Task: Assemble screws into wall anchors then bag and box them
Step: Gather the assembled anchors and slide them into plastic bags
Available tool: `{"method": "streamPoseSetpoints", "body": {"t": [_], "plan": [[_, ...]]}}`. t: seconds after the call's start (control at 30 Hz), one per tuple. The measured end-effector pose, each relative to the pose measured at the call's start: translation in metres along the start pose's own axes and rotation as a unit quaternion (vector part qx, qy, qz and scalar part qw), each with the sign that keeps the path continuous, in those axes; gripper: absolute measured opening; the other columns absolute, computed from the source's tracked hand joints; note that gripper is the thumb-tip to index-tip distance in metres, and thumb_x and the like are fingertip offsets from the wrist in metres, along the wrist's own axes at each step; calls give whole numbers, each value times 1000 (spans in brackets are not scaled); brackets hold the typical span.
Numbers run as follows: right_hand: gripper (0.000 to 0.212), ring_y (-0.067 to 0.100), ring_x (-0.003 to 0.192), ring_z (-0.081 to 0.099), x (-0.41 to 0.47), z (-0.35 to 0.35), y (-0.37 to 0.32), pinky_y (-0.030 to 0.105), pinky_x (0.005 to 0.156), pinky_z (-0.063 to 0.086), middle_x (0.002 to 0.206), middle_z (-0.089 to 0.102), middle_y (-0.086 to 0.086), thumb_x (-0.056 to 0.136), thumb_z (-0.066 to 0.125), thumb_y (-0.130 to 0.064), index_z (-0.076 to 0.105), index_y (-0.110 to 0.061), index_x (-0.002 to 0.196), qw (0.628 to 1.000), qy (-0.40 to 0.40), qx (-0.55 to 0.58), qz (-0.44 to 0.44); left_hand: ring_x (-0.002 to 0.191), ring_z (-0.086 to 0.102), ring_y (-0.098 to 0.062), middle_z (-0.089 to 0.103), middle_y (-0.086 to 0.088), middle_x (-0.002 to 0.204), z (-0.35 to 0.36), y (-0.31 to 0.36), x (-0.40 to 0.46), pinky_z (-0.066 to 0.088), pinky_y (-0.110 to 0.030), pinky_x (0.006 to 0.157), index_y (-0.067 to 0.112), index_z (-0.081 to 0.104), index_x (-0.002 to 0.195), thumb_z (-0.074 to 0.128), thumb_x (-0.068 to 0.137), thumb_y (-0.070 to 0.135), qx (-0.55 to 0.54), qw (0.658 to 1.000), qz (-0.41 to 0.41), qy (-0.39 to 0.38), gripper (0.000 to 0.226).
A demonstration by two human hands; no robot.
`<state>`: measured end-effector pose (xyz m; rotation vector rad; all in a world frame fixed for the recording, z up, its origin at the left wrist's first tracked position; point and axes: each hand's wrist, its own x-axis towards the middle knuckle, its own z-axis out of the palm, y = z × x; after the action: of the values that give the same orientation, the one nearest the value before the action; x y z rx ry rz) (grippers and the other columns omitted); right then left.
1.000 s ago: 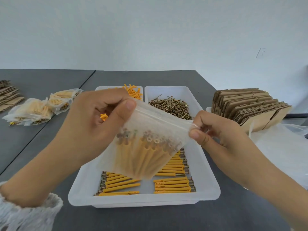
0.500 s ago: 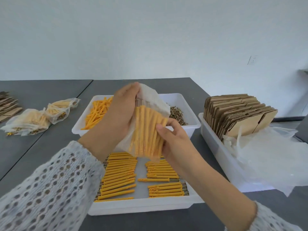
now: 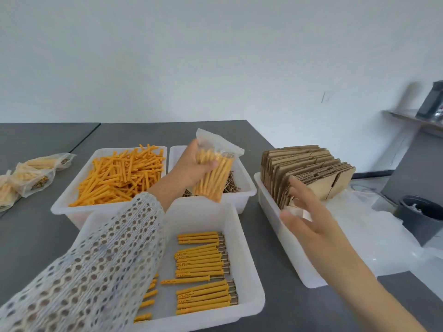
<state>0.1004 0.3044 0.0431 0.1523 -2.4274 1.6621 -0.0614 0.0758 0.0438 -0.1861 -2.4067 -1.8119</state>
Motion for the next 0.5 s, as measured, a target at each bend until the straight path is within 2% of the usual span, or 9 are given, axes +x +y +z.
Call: {"method": "streamPoseSetpoints", "body": {"t": [0.07, 0.13, 0.2, 0.23, 0.3, 0.33, 0.4, 0.43, 0.5], "plan": [[55, 3, 124, 44, -15, -37, 20, 21, 100, 35, 137, 47, -17, 95, 59, -20, 41, -44, 141, 996, 67, -54, 21, 87, 59, 13, 54, 22, 100, 7, -6, 19, 45, -8, 57, 36, 35, 119, 71, 91, 19, 6, 1000, -11, -3, 49], [55, 17, 122, 46, -27, -71, 48, 35, 102, 37, 137, 50, -2, 91, 63, -12, 46, -35, 139, 983, 131, -112, 64, 98, 59, -6, 58, 9, 115, 15, -10, 35, 49, -23, 68, 29, 36, 133, 71, 91, 25, -16, 998, -55, 8, 55], [59, 27, 114, 50, -36, -95, 76, 28, 99, 36, 132, 53, 13, 84, 69, -3, 52, -24, 137, 960, 190, -181, 94, 110, 60, -22, 58, -4, 126, 23, -17, 48, 54, -43, 86, 19, 37, 141, 73, 90, 24, -61, 990, -126, 29, 63], [61, 21, 106, 52, -37, -104, 89, 16, 95, 34, 126, 55, 19, 80, 73, 0, 55, -20, 134, 949, 209, -212, 101, 112, 61, -28, 60, -8, 126, 28, -20, 53, 53, -50, 92, 14, 41, 141, 73, 89, 21, -96, 981, -166, 36, 61], [54, -9, 83, 51, -34, -118, 111, -4, 80, 30, 107, 57, 19, 77, 76, 3, 60, -20, 123, 942, 230, -215, 112, 109, 64, -33, 65, -15, 121, 36, -27, 60, 52, -52, 94, 6, 52, 134, 71, 90, 15, -158, 959, -234, 28, 49], [46, -17, 73, 50, -30, -124, 120, -7, 73, 31, 97, 56, 17, 79, 74, 4, 62, -17, 119, 946, 231, -195, 119, 109, 64, -32, 66, -16, 121, 40, -33, 62, 52, -49, 95, 2, 57, 129, 70, 91, 14, -167, 953, -252, 16, 41], [31, -17, 59, 52, -24, -135, 134, -7, 62, 35, 78, 55, 9, 83, 70, 5, 65, -6, 111, 951, 227, -162, 136, 107, 64, -29, 65, -19, 125, 47, -43, 66, 50, -43, 96, -1, 62, 118, 68, 92, 11, -143, 953, -268, 0, 29], [22, -12, 53, 54, -24, -138, 140, -5, 57, 37, 71, 56, 6, 84, 70, 5, 67, -3, 104, 951, 226, -149, 146, 109, 63, -29, 63, -19, 128, 50, -49, 67, 49, -42, 98, -1, 61, 120, 70, 91, 11, -109, 956, -272, -1, 33], [12, 2, 44, 56, -28, -140, 143, 0, 47, 39, 54, 60, 6, 86, 67, 6, 67, -6, 86, 955, 225, -110, 161, 118, 59, -29, 59, -15, 134, 53, -58, 70, 47, -42, 103, 3, 48, 139, 75, 88, 14, 21, 966, -256, -24, 59]]}}
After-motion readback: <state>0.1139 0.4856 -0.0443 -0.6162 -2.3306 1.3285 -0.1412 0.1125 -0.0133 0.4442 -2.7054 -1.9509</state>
